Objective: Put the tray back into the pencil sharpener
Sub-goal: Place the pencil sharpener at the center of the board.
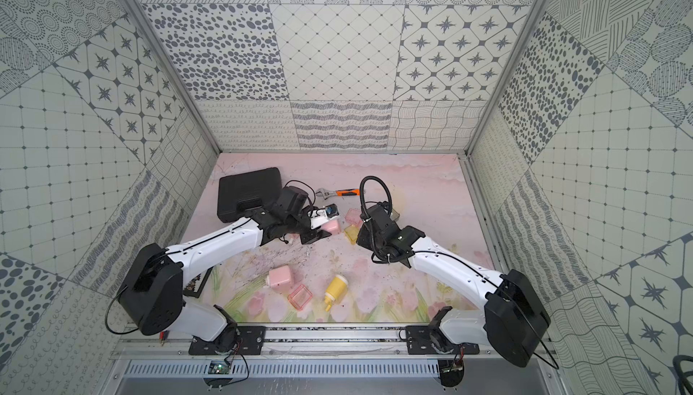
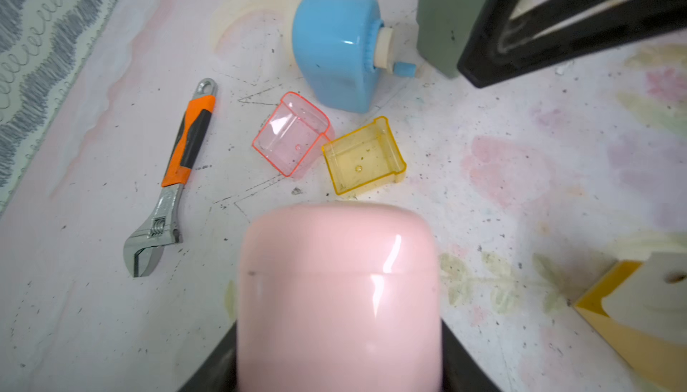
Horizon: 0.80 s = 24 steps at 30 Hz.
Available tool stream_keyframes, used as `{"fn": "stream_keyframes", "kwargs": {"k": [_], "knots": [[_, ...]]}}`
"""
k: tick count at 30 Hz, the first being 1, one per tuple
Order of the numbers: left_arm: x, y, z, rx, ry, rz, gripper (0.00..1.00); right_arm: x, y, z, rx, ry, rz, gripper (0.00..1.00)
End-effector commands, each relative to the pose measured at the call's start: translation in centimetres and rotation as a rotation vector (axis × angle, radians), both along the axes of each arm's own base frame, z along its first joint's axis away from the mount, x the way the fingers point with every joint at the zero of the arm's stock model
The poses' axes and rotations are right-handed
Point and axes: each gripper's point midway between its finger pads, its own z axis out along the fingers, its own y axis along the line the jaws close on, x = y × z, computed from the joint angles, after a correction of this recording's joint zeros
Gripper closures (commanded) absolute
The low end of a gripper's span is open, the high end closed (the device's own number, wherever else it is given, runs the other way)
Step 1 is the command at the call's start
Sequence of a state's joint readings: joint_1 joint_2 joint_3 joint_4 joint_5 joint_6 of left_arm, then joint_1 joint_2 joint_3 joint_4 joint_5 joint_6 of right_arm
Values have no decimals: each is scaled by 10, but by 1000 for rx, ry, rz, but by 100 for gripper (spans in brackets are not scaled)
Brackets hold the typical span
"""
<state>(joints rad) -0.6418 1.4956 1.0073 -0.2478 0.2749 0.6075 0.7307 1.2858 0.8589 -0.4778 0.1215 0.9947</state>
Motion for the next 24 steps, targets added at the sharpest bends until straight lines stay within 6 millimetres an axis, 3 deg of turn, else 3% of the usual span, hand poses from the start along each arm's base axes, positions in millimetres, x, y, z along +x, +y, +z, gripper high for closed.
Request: {"fn": "stream_keyframes", "kwargs": {"k": [1,4,7,12,16,19,24], "knots": [[30,10,30,-46,74,251,100,9,-16,14,-59,-29,-17,64],[46,12,37,-15,103,298,100,17,-21,22,-48,-47,-27,64],[76,21,44,-28,88,365,100,28,-32,25,-19,-53,-56,64],[109,24,33,33,133,354,100,45,-52,36,4,-52,-88,65],[106,15,11,146,173,172,100,56,-57,45,-22,-77,-82,65],[104,21,-7,241,170,70,100,62,-56,46,-22,-69,-61,65],[129,34,-19,292,205,141,100,64,-57,45,-52,-52,-29,65]]}}
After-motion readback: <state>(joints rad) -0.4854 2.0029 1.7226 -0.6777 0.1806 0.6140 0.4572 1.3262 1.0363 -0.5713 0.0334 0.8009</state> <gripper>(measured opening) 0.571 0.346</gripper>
